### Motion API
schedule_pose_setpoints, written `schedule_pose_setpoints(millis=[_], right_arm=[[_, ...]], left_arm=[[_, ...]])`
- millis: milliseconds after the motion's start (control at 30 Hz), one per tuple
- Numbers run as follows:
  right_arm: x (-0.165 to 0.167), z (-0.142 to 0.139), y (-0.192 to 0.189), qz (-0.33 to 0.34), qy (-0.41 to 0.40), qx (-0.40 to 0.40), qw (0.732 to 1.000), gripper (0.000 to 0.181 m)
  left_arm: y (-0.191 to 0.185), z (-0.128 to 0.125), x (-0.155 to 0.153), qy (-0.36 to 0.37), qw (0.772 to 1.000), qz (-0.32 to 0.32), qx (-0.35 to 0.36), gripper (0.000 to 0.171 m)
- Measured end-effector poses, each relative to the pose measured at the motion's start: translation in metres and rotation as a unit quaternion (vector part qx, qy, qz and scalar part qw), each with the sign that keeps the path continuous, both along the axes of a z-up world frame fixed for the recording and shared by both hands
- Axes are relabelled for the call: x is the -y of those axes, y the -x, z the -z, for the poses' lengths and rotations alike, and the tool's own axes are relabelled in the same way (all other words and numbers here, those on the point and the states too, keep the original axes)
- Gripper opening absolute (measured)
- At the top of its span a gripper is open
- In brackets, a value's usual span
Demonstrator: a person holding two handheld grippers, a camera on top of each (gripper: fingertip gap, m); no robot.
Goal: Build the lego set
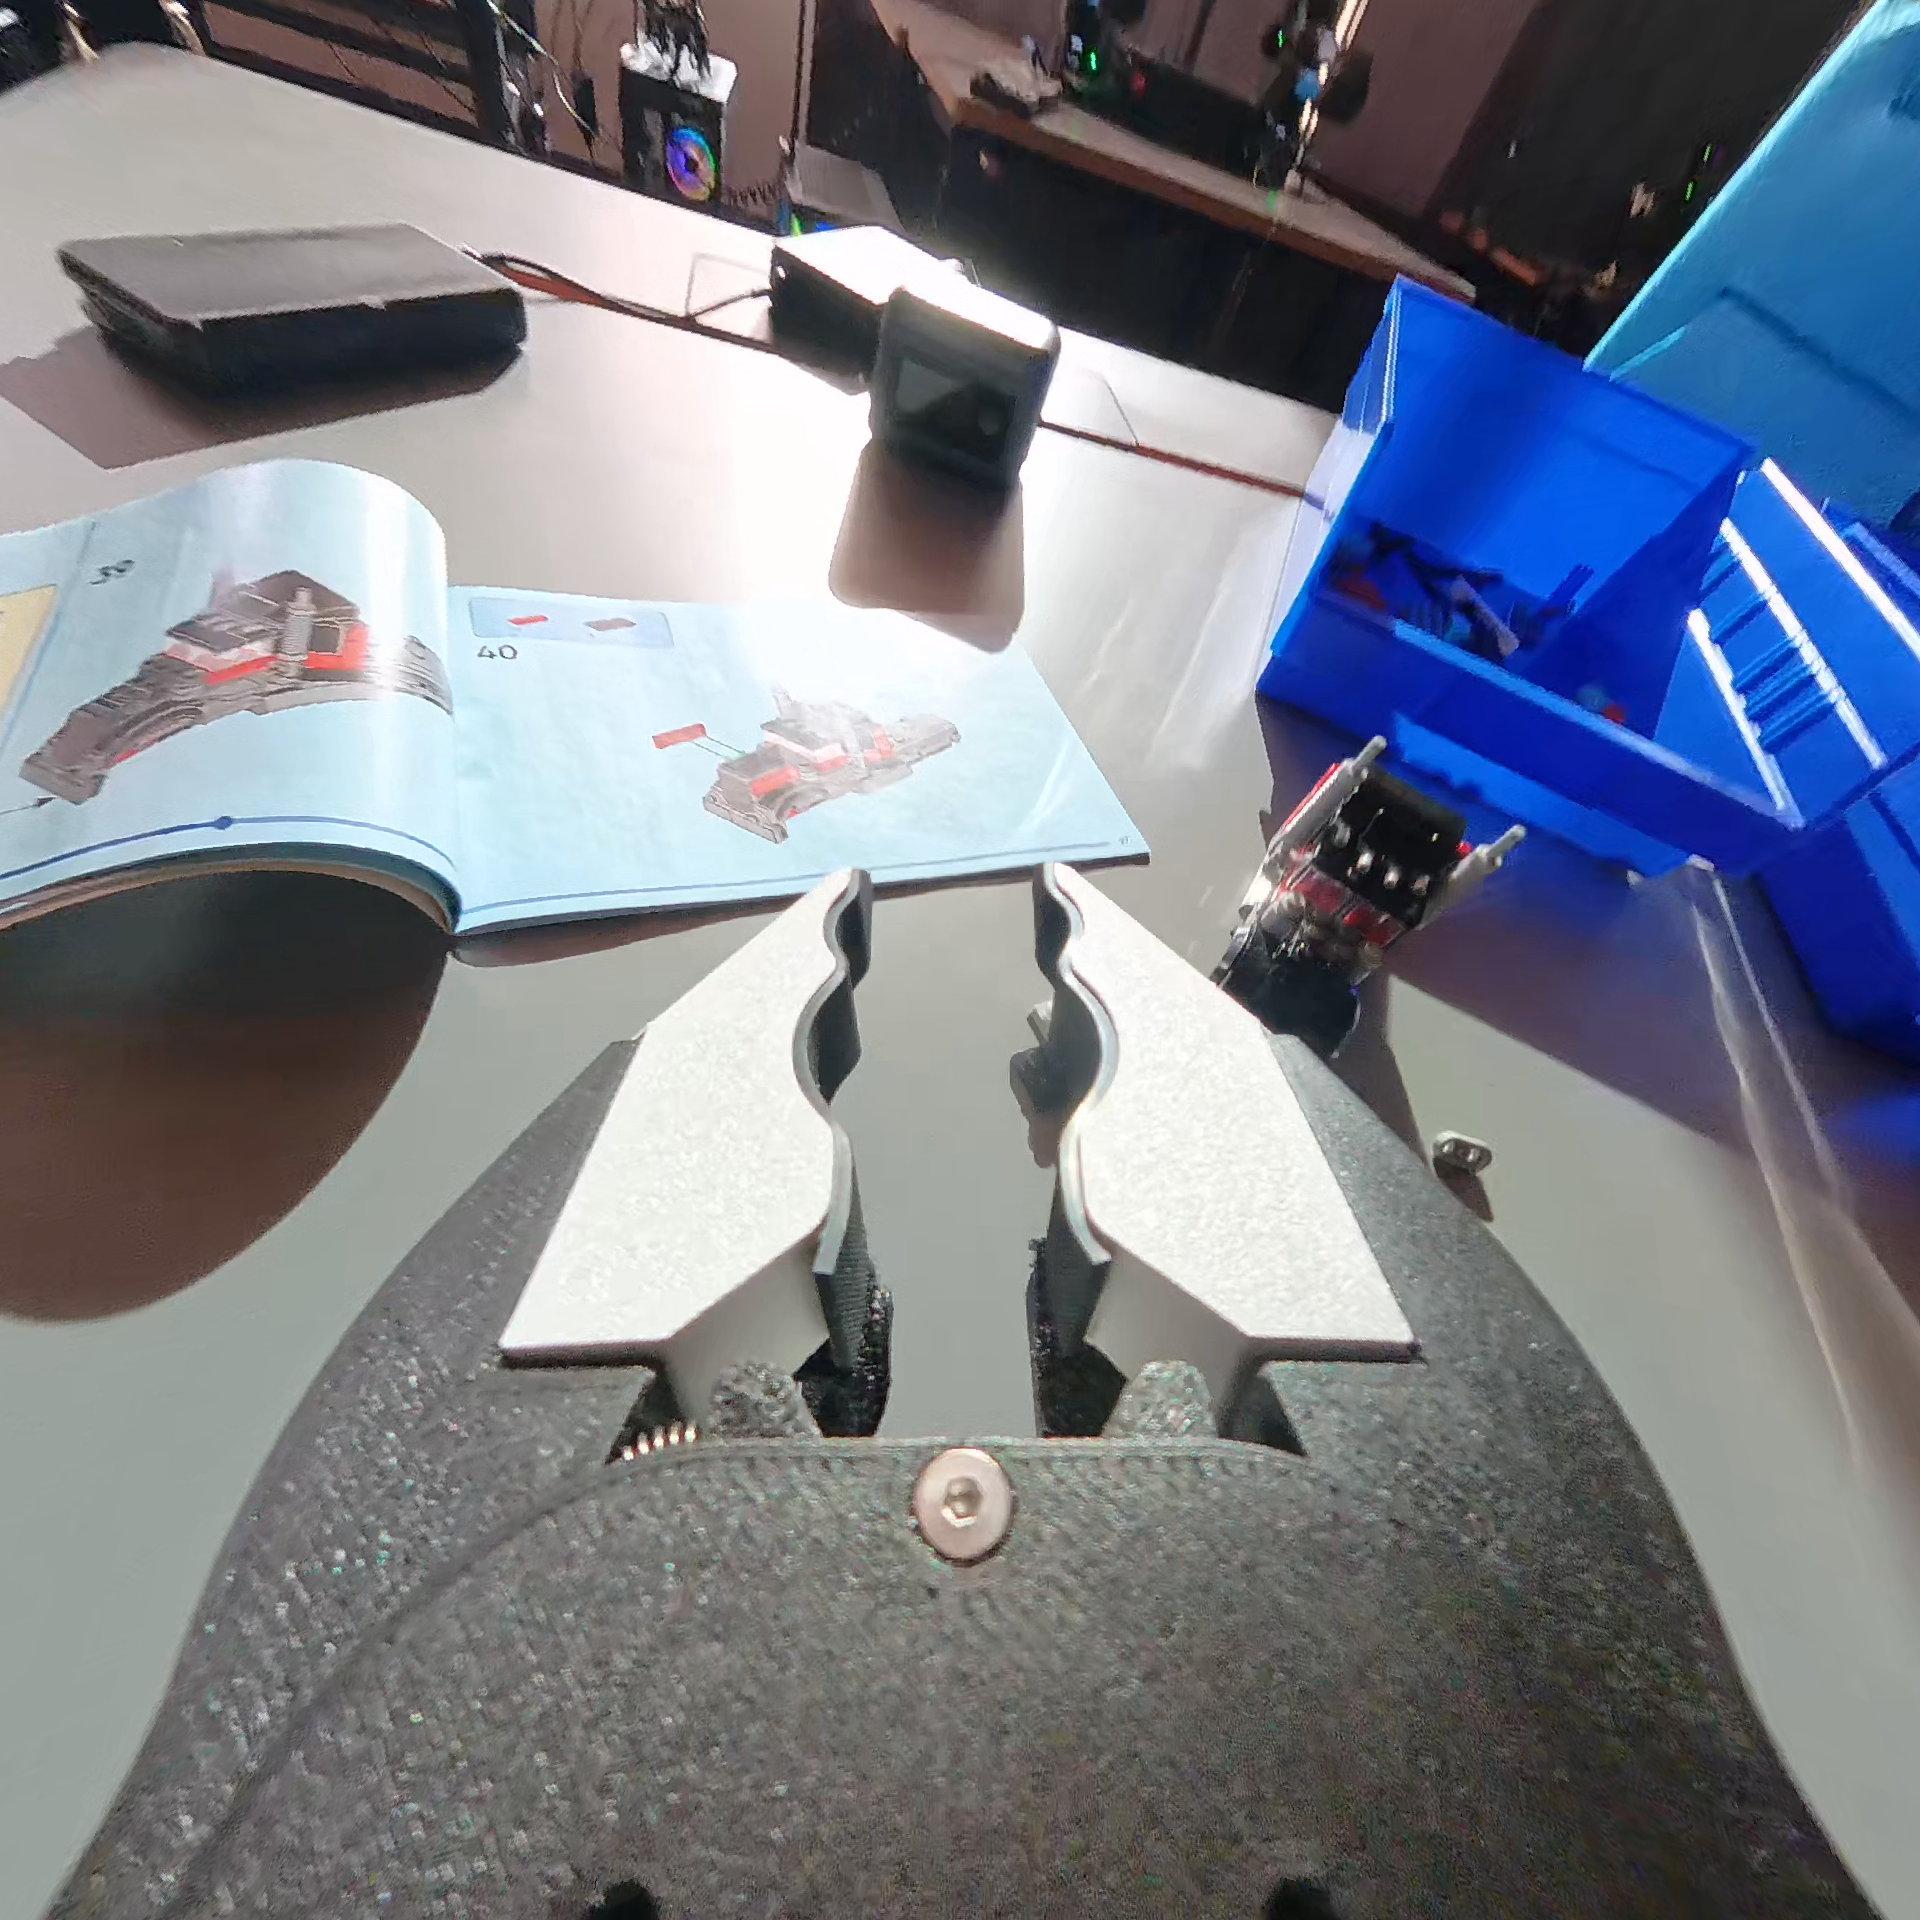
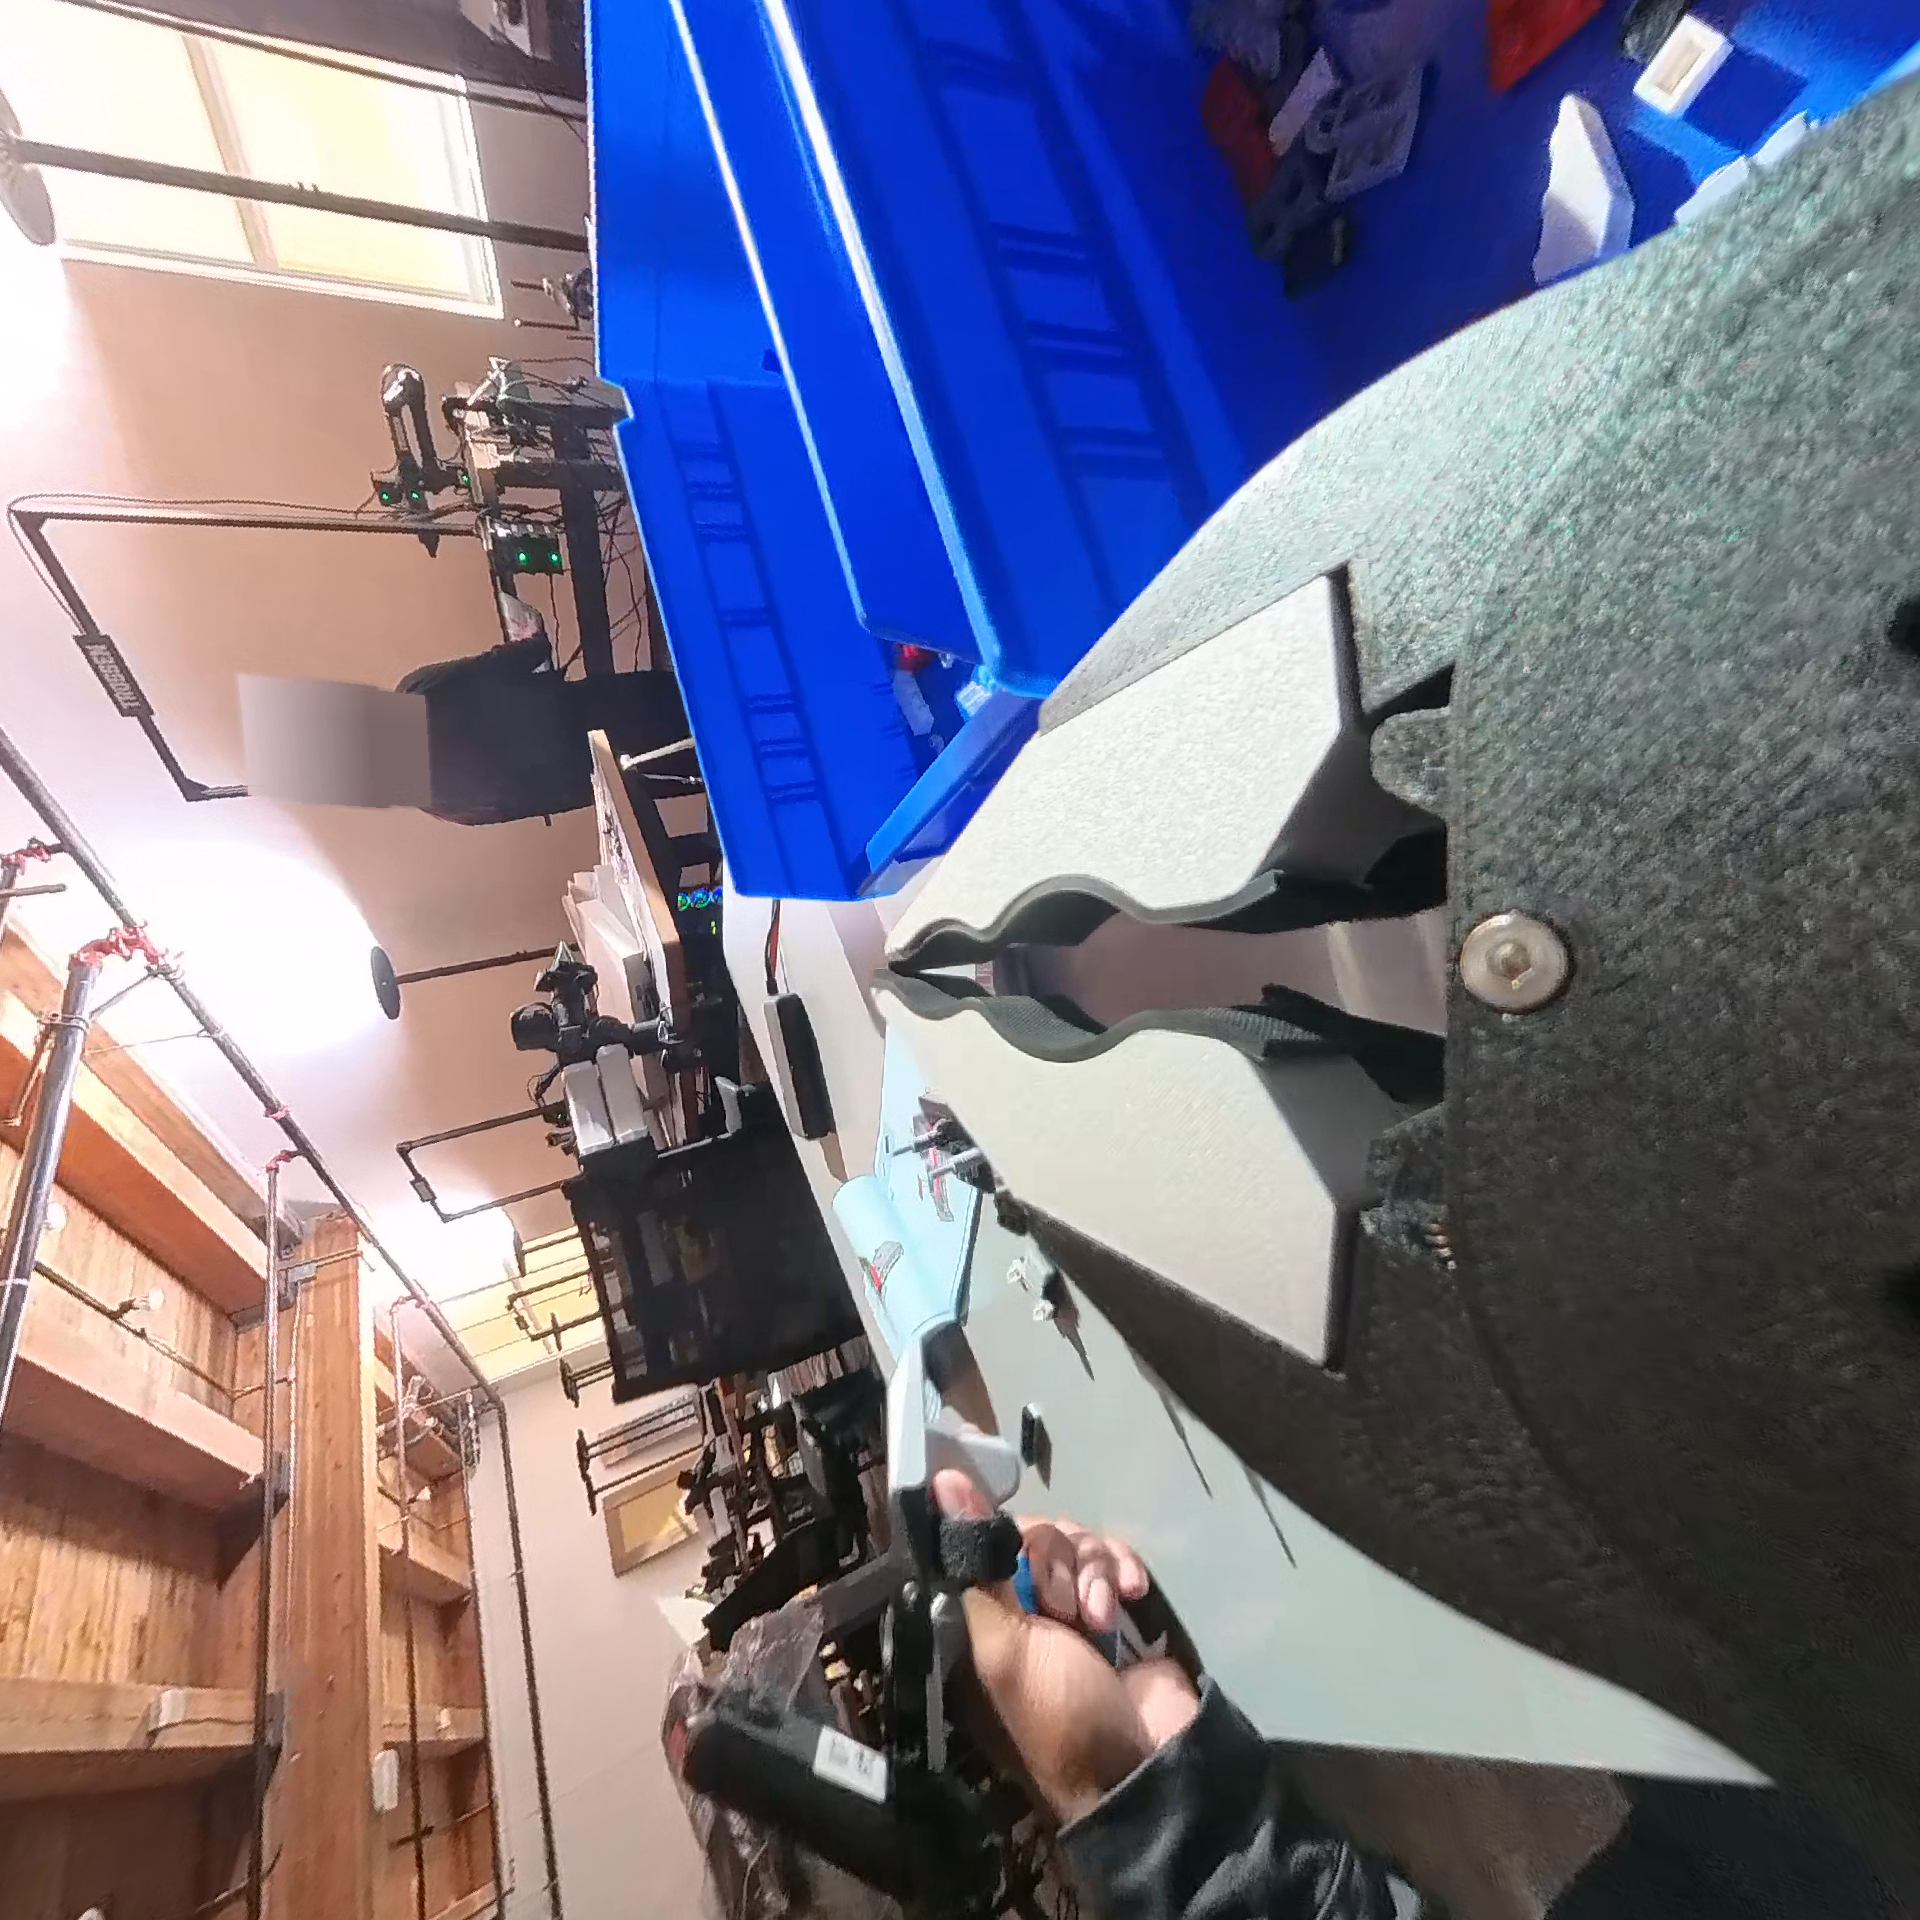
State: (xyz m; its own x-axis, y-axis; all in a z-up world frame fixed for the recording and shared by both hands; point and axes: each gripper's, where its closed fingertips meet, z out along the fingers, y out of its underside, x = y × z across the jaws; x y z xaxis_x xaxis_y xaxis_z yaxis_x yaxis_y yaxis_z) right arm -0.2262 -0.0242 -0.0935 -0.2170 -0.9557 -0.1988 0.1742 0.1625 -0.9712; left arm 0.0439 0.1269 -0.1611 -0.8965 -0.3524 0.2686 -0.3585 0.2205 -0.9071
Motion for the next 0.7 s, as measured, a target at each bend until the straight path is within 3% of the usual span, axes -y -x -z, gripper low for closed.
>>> schedule_pose_setpoints(millis=[167, 367, 700], right_arm=[[-0.005, -0.001, 0.006, 0.022, 0.028, -0.011, 0.999, 0.001], [-0.007, 0.004, 0.043, 0.070, 0.007, -0.026, 0.997, 0.002], [0.002, 0.010, 0.059, 0.090, -0.005, -0.047, 0.995, 0.035]], left_arm=[[0.001, -0.017, -0.012, 0.040, 0.999, -0.002, -0.003, 0.031], [-0.009, -0.033, -0.039, 0.055, 0.997, -0.022, 0.045, 0.047], [-0.011, -0.027, -0.032, 0.073, 0.995, -0.029, 0.055, 0.055]])
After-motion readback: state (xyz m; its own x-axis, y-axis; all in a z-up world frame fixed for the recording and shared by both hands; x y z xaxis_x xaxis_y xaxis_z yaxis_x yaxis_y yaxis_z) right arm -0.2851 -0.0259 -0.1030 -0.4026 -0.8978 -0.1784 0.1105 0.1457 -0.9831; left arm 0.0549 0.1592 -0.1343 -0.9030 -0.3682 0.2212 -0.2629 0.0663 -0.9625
